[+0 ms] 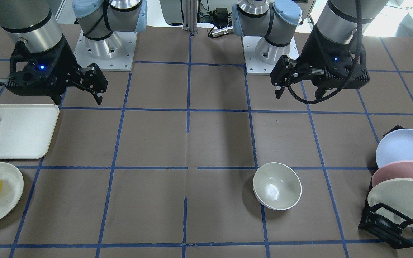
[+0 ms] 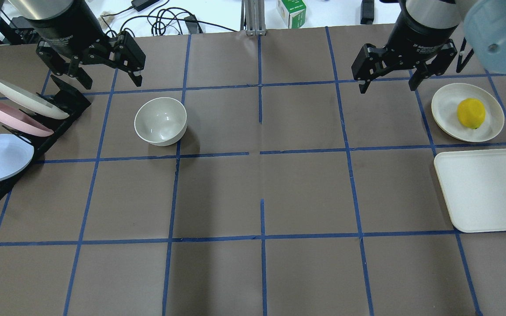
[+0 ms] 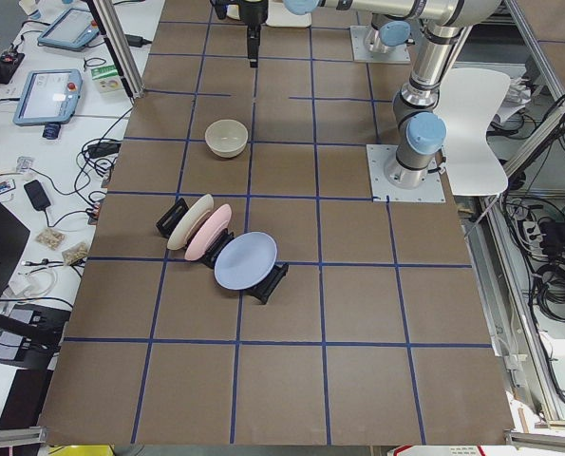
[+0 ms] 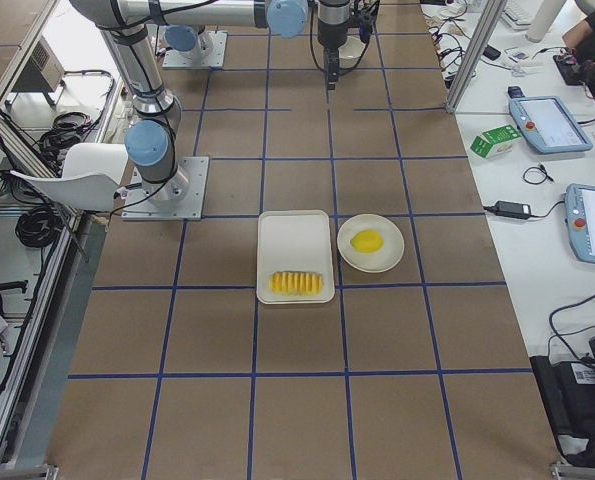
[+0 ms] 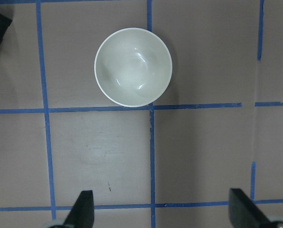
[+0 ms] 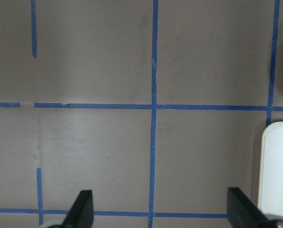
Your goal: Place bowl and put lemon in it
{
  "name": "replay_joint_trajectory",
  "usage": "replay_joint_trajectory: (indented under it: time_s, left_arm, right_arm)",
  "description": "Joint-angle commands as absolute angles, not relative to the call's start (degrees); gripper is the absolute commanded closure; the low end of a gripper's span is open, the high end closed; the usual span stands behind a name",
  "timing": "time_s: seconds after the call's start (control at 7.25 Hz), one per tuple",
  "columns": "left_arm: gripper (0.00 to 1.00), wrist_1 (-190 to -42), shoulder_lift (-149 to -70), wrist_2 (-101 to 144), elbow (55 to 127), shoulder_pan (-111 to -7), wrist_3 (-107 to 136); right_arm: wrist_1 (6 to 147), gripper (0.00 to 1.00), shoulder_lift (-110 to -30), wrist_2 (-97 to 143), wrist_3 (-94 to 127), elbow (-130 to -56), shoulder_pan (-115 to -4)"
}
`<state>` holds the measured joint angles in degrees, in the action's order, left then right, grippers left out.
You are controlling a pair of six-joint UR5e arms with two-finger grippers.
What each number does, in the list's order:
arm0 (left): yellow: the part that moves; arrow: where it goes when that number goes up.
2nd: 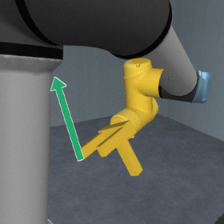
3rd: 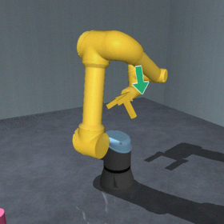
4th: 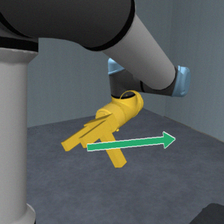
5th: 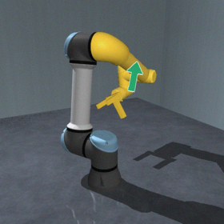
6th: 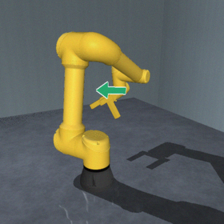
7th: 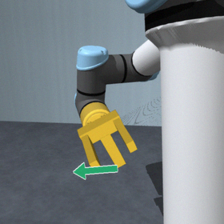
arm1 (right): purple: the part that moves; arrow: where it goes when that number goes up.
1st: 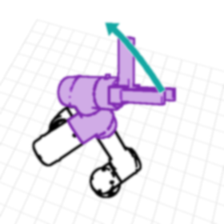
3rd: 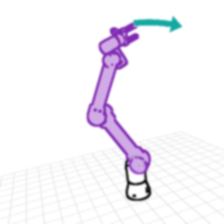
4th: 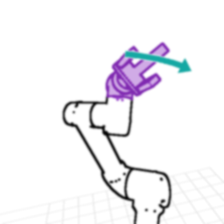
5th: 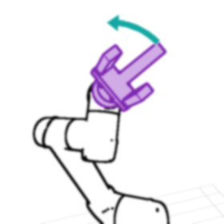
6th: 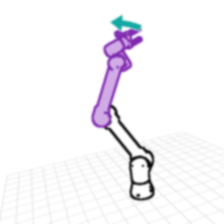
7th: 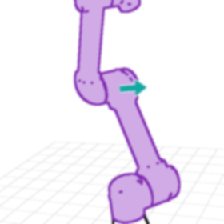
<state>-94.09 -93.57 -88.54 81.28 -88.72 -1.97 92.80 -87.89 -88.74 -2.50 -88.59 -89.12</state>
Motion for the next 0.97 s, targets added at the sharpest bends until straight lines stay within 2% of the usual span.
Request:
replay_joint_trajectory:
  time_s: [0.0, 0.28, 0.55, 0.83]
  left_arm:
    - [0.00, -94.39, -93.52, -88.59, 81.39, -88.68, -2.37]
    - [0.00, -93.96, -94.91, -87.90, 83.22, -87.73, -4.20]
    - [0.00, -84.86, -101.74, -87.89, 84.20, -83.60, -10.88]
    - [0.00, -76.24, -110.96, -87.71, 84.29, -80.34, -13.17]
  right_arm:
    - [92.81, 0.00, -87.89, -89.55, -2.90, -88.59, -89.12]
    - [92.73, 0.00, -87.89, -89.56, -2.99, -88.51, -89.12]
    - [94.12, 0.00, -85.54, -89.91, -9.35, -87.90, -87.38]
    - [96.06, 0.00, -82.89, -92.47, -15.88, -86.93, -76.18]
